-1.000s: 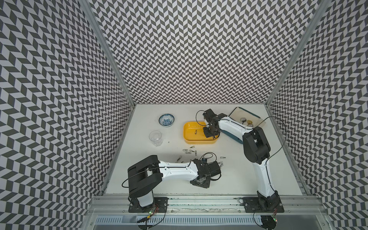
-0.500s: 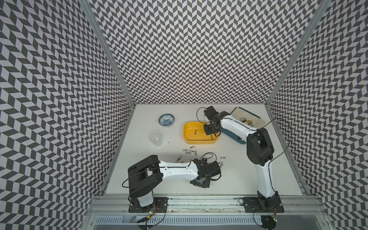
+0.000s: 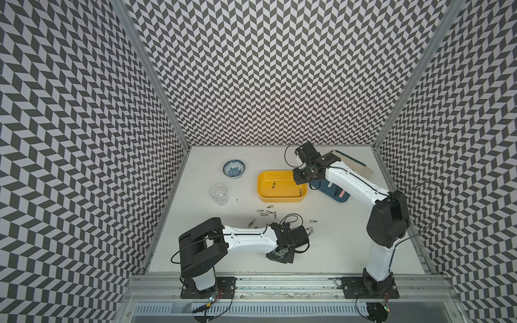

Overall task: Put the bit on the desktop into the storage box
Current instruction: Pick up the screwdriver bit from the center of the board.

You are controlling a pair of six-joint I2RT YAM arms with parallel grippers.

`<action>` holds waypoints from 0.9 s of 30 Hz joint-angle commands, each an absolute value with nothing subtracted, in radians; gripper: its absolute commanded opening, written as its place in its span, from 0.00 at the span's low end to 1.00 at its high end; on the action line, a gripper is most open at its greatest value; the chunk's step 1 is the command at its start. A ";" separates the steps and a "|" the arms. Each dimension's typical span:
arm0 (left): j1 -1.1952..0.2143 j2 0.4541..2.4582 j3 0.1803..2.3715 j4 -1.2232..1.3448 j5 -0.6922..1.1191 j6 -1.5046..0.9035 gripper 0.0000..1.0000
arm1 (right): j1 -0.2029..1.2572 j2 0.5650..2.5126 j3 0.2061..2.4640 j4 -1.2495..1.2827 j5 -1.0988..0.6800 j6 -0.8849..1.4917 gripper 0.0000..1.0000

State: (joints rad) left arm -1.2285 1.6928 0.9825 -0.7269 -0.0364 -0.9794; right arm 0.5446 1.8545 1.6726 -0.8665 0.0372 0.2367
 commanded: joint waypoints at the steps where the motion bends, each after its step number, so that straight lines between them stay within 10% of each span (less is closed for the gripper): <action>1: -1.217 1.676 0.962 -0.727 -0.045 -0.960 0.00 | 0.540 1.763 1.596 -0.856 0.055 0.270 0.42; 16: -0.998 1.582 1.281 -0.934 -0.049 -0.702 0.00 | 0.424 1.374 1.089 -0.706 -0.035 0.390 0.45; 27: -0.676 1.801 1.608 -0.959 -0.037 -0.433 0.00 | 0.440 1.280 0.927 -0.687 -0.076 0.400 0.66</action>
State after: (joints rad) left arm -0.7136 1.7412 1.5719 -0.9390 -0.0475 -0.5301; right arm 0.4267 1.3323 0.9398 -0.7185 -0.0631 0.3878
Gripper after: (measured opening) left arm 0.139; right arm 0.661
